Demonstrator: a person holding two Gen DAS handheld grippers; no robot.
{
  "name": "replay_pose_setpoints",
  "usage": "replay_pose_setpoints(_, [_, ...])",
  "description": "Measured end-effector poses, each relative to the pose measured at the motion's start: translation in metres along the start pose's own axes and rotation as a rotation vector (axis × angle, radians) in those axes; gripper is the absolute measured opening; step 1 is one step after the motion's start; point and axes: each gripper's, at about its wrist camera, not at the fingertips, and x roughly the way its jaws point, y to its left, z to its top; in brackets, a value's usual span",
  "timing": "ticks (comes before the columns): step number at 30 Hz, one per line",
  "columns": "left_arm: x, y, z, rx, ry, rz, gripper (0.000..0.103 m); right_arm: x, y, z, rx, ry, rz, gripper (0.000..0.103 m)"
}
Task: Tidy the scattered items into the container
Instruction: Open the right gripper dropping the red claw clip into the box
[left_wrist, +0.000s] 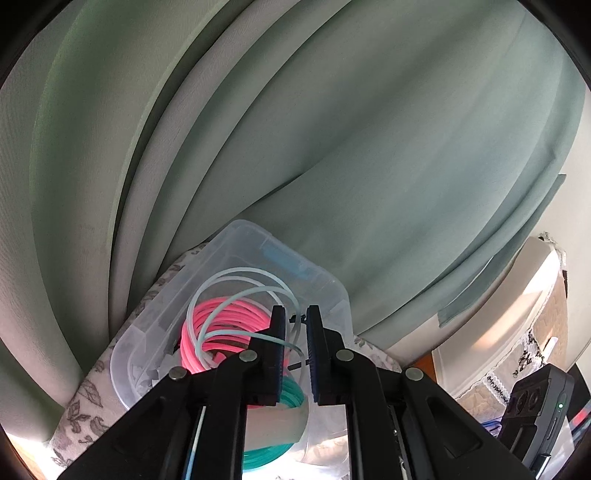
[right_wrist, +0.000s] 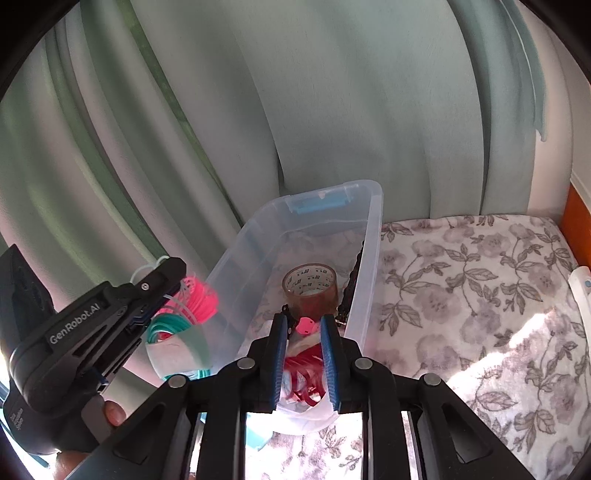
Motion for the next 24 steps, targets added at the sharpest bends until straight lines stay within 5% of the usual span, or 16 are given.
replay_pose_setpoints(16, [0.015,0.014,-0.012,-0.002,0.166,0.138,0.043,0.001,-0.005,-0.002,0.018,0.009,-0.004,0.022])
replay_pose_setpoints(24, [0.017,0.013,-0.015,0.02,0.206,0.186,0.051,-0.003,-0.005,-0.002,0.024,0.006,0.0,0.022])
